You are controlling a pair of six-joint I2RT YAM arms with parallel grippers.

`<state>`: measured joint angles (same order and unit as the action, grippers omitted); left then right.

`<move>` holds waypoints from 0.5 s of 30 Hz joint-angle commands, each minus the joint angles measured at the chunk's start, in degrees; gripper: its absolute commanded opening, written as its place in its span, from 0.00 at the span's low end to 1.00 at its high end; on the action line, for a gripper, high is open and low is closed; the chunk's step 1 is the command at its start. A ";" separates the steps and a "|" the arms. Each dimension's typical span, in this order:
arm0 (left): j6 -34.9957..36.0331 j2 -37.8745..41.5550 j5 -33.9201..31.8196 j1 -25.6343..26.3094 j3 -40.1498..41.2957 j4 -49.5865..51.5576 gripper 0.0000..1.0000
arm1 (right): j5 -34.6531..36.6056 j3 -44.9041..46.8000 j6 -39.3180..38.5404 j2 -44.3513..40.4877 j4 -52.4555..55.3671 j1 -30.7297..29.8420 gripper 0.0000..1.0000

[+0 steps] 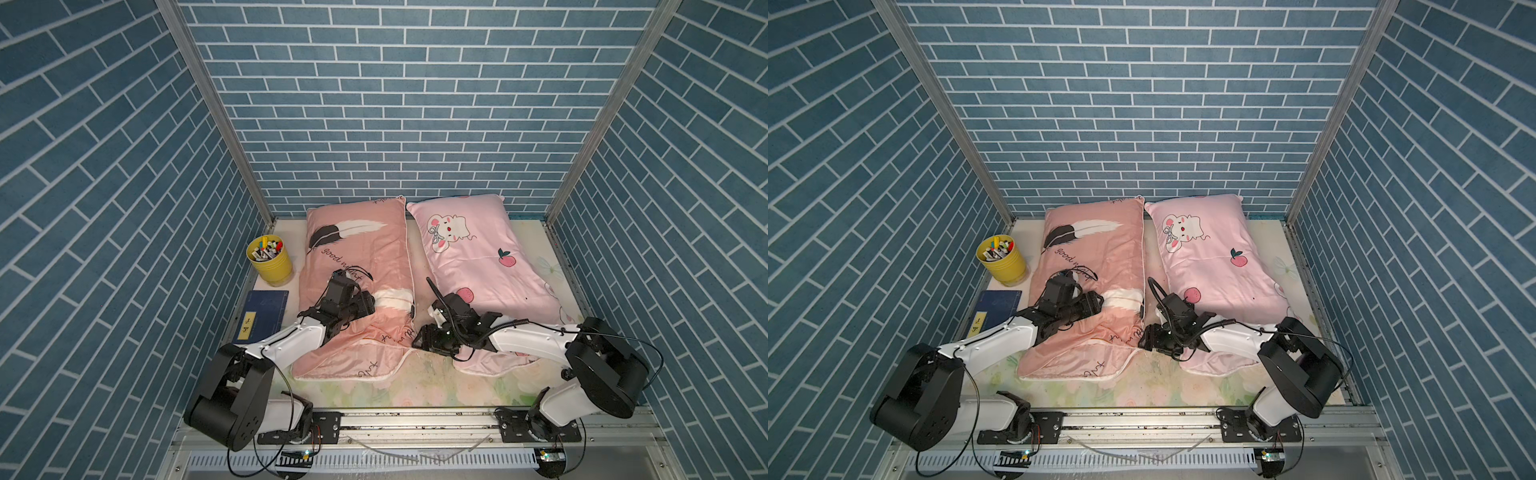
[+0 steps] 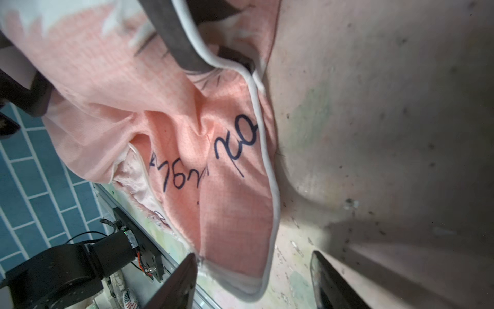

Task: Zip up pillowcases
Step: Pick up the pillowcase from the center of the board.

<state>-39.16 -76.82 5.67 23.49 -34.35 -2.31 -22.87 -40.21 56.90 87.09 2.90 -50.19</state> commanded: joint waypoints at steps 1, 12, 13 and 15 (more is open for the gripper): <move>-0.91 0.34 1.53 -0.03 1.13 0.44 0.77 | 1.16 2.34 7.22 0.30 -6.29 -0.57 0.64; -2.26 3.41 0.91 -0.05 2.00 1.07 0.77 | 4.06 5.45 13.33 -0.23 -11.84 -1.90 0.52; -2.39 3.75 0.46 -0.08 2.25 1.07 0.77 | 4.14 5.58 13.72 -0.10 -12.16 -2.05 0.52; -2.70 4.22 -0.46 -0.02 2.70 1.07 0.77 | 4.07 5.24 13.76 0.22 -12.19 -2.35 0.52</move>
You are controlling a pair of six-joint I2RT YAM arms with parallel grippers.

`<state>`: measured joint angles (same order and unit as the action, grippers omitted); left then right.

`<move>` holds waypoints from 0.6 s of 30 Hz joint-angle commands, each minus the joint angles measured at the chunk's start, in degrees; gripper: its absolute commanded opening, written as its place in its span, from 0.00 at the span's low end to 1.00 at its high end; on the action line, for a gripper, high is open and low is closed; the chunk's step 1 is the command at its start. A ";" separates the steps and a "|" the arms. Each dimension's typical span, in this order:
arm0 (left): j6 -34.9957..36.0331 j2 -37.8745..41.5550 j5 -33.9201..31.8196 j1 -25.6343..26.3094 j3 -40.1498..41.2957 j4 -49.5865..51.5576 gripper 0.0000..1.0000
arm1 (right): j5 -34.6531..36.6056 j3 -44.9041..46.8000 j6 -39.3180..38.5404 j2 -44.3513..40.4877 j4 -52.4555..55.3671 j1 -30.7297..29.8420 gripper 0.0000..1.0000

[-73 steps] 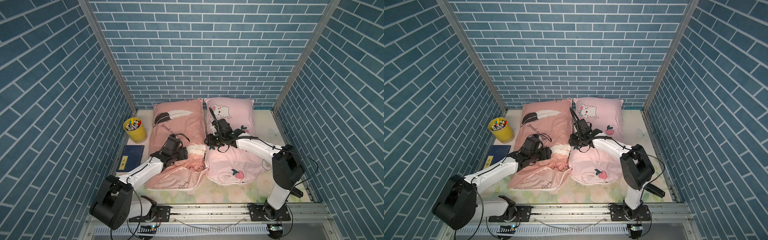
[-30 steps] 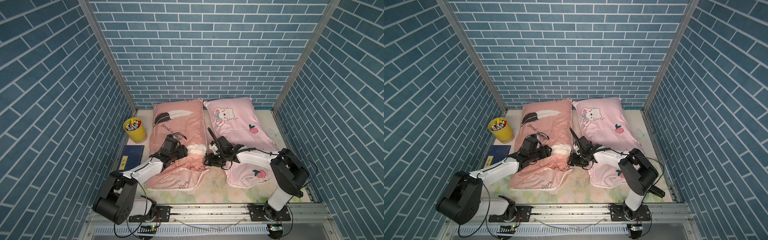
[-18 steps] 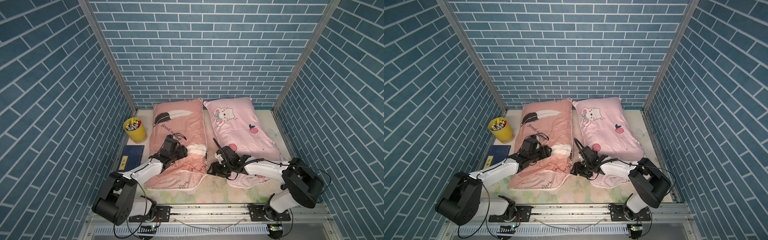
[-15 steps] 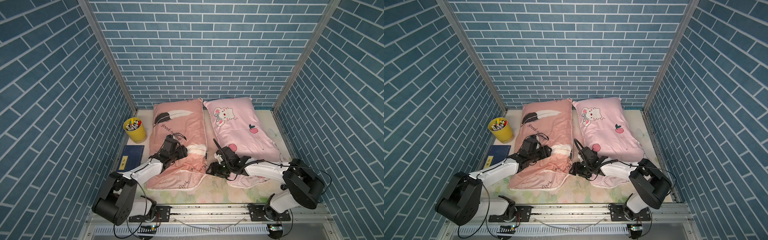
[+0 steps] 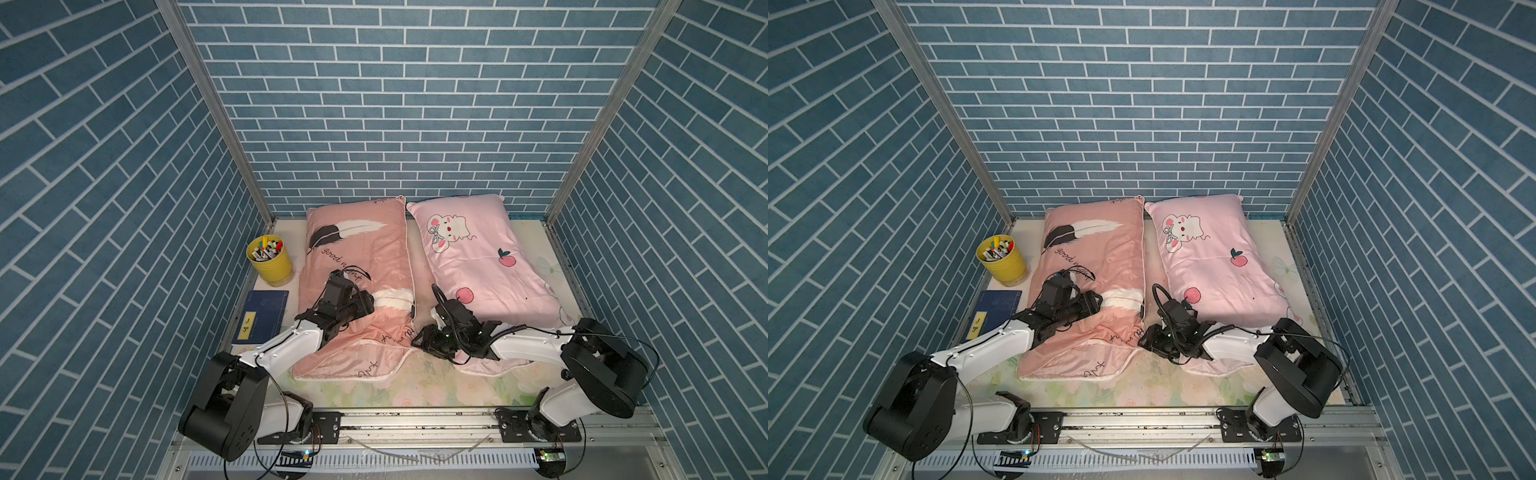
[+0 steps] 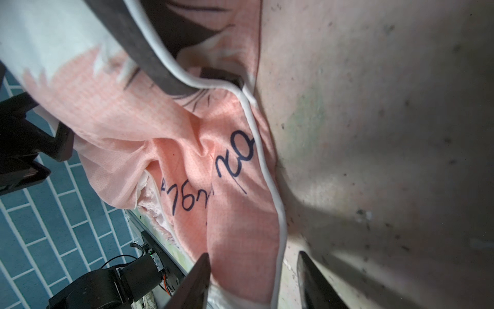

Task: Zip up pillowcases
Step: Pick up the pillowcase from the center of the board.

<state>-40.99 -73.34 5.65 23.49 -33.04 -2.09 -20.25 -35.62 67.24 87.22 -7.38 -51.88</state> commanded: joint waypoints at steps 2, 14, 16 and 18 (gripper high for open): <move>-1.27 0.89 -0.42 -0.09 1.66 0.73 0.77 | 1.49 0.34 3.42 0.38 -1.87 -1.03 0.51; 2.16 7.68 -6.44 2.83 -1.57 11.76 0.77 | 3.55 0.20 3.10 -3.29 2.33 -1.65 0.06; 3.17 9.70 -7.78 4.12 -3.07 15.67 0.78 | 3.64 0.04 2.75 -4.21 3.59 -1.65 0.00; 4.44 12.15 -8.43 5.48 -5.19 20.71 0.81 | 3.73 -0.33 2.30 -5.20 5.42 -1.65 0.00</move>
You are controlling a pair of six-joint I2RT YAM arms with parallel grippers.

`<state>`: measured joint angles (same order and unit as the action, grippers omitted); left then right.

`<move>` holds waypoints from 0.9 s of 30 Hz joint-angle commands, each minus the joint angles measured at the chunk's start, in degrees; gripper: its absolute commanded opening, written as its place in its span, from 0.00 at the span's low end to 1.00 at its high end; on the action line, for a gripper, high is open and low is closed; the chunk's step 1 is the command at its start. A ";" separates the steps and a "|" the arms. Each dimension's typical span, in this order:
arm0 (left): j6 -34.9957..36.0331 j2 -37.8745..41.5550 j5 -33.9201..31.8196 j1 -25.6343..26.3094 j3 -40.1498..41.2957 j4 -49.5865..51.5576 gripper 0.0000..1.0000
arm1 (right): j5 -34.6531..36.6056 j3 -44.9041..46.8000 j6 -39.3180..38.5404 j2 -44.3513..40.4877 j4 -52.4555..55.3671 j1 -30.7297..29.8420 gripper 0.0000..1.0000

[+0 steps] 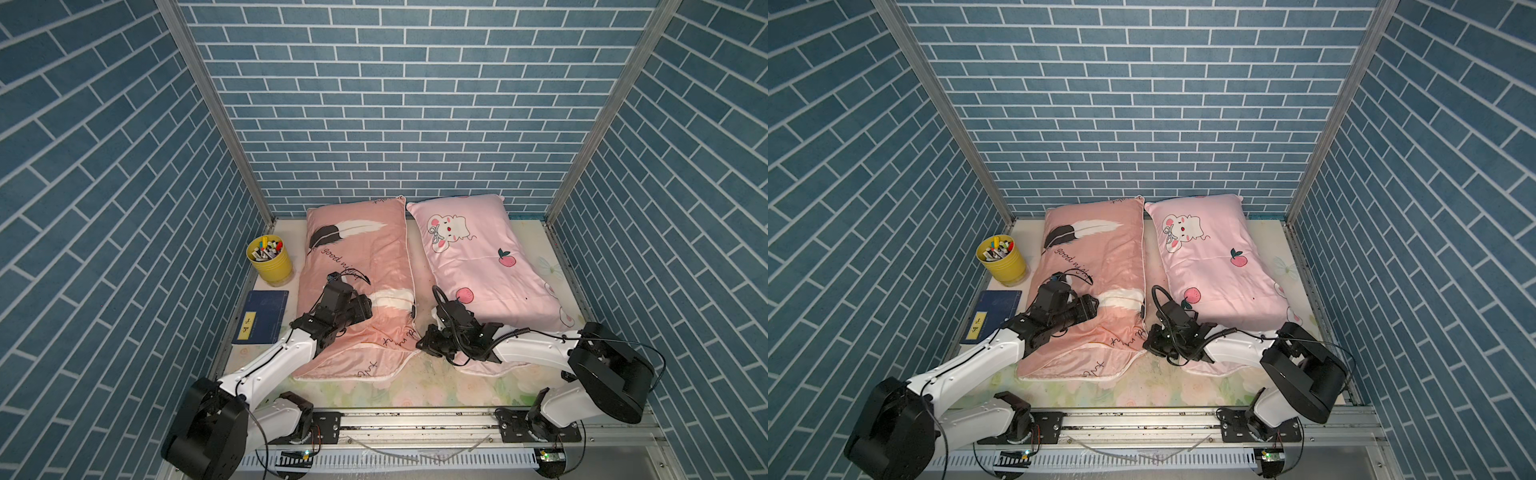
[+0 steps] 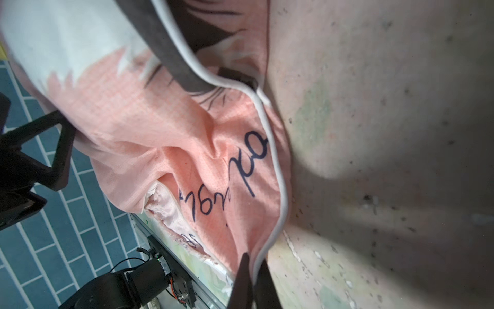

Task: Zip up pillowcases
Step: Pick up the pillowcase from the center of the board.

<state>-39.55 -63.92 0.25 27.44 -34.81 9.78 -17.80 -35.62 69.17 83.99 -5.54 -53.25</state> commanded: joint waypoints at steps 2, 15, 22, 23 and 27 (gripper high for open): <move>3.58 5.42 -4.12 3.01 -5.00 14.28 0.81 | 1.45 -0.41 -0.05 -2.97 4.58 -0.28 0.00; -24.00 16.02 15.41 20.83 4.84 3.34 0.57 | -0.85 -2.40 -7.66 -4.10 1.45 -0.19 0.00; -28.72 10.87 14.96 25.88 9.41 -11.38 0.41 | -1.56 -0.65 -8.94 -5.89 -2.19 -0.18 0.00; -28.90 9.31 15.65 26.04 10.68 -15.18 0.38 | -1.83 -0.51 -9.09 -6.30 -2.21 -0.18 0.00; -27.99 4.40 16.04 26.33 12.14 -21.46 0.30 | -3.07 -0.44 -9.73 -7.08 -1.65 -0.18 0.00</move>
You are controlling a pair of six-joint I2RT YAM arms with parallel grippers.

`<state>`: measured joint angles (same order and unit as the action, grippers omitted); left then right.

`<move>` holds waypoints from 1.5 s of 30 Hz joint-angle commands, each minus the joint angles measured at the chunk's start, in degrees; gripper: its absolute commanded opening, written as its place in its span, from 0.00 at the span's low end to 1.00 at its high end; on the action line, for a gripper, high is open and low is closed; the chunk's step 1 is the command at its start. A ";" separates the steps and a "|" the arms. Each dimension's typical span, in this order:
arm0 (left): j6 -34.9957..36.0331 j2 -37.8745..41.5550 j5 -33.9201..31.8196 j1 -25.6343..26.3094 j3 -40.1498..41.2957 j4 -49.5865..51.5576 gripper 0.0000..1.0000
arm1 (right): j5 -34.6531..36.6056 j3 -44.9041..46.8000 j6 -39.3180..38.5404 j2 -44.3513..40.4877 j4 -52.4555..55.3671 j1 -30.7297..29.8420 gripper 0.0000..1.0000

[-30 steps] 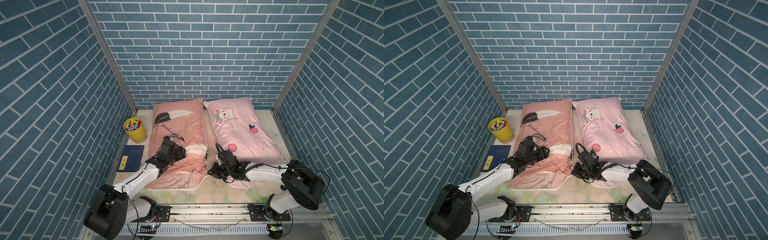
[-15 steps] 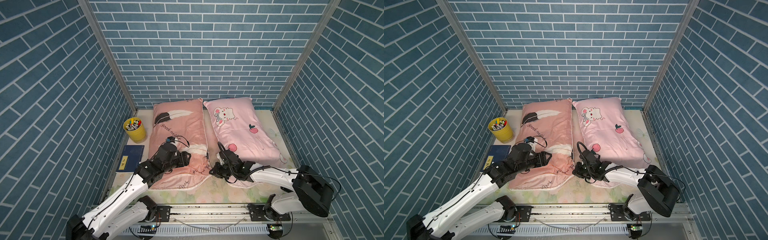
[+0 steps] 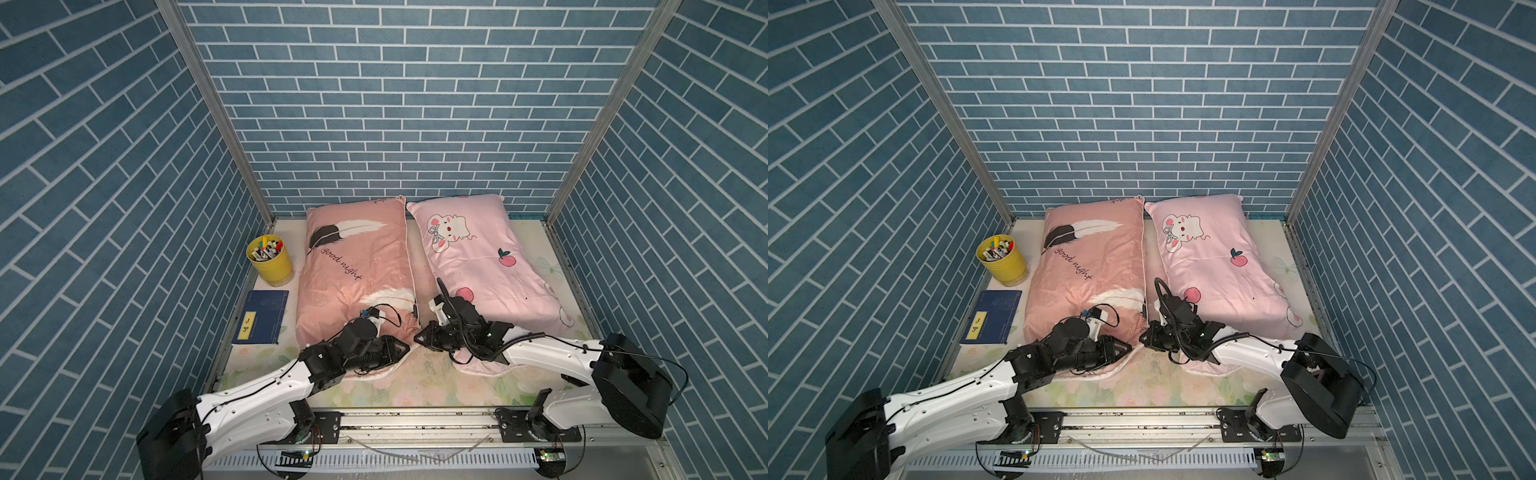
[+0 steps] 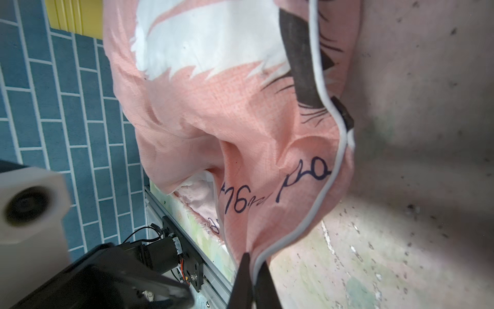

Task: Zip up pillowcases
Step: Pick up the pillowcase from the center of the board, then zip the zipper on the pillowcase.

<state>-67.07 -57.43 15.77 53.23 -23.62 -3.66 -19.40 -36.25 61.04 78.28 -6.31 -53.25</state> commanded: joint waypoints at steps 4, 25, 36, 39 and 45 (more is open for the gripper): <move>1.45 -4.79 -0.29 0.69 -1.31 -7.79 0.30 | -2.97 0.39 -1.96 -1.90 -1.39 -0.21 0.00; 1.43 -5.56 -2.68 0.78 0.33 -8.47 0.39 | -2.78 1.80 -0.60 -4.98 -1.50 0.42 0.00; -0.41 -7.05 -2.06 1.08 1.03 -13.73 0.35 | -1.54 2.05 -0.15 -4.10 -1.67 0.51 0.00; -0.43 -6.25 -2.30 1.08 1.03 -13.09 0.34 | -0.70 2.06 -0.30 -4.10 -0.68 0.52 0.00; -0.60 -5.22 -2.67 1.08 1.38 -12.06 0.32 | 0.15 2.92 -0.40 -3.41 -0.31 0.52 0.00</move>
<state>-67.53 -63.46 13.74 53.91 -22.87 -14.90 -20.49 -34.63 60.07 74.56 -6.81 -52.82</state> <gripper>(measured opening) 0.320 0.055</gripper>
